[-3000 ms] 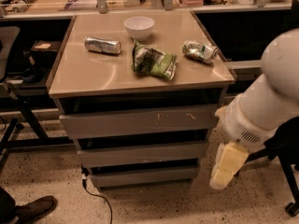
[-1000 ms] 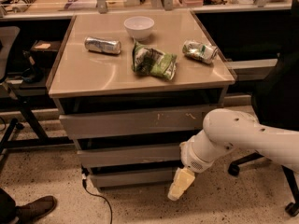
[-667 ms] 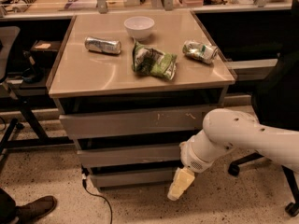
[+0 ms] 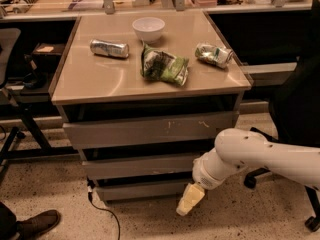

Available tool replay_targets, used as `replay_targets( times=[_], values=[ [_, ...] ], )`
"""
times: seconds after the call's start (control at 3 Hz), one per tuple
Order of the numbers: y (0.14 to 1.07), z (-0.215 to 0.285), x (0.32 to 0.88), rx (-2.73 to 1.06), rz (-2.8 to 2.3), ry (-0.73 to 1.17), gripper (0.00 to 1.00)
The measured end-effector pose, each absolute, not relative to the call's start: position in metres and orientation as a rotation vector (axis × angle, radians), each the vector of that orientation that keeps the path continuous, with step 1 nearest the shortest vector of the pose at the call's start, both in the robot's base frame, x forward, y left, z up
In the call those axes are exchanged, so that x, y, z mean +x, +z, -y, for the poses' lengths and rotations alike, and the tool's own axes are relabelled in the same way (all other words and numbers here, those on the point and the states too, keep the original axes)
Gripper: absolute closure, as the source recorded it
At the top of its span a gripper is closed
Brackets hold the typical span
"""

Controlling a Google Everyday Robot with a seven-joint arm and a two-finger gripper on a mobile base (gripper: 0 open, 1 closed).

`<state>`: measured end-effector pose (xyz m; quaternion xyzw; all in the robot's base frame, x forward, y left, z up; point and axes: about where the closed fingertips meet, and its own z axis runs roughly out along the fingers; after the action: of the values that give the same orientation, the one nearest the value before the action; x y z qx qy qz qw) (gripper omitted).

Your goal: Open middle drawer

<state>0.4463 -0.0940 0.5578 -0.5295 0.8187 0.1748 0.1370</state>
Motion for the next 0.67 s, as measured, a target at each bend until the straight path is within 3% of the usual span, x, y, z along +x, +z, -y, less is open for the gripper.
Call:
replay_targets(
  times=[0.67],
  values=[
    [0.491,0.109,0.506,-1.363,-2.411,0.481,0.0]
  ],
)
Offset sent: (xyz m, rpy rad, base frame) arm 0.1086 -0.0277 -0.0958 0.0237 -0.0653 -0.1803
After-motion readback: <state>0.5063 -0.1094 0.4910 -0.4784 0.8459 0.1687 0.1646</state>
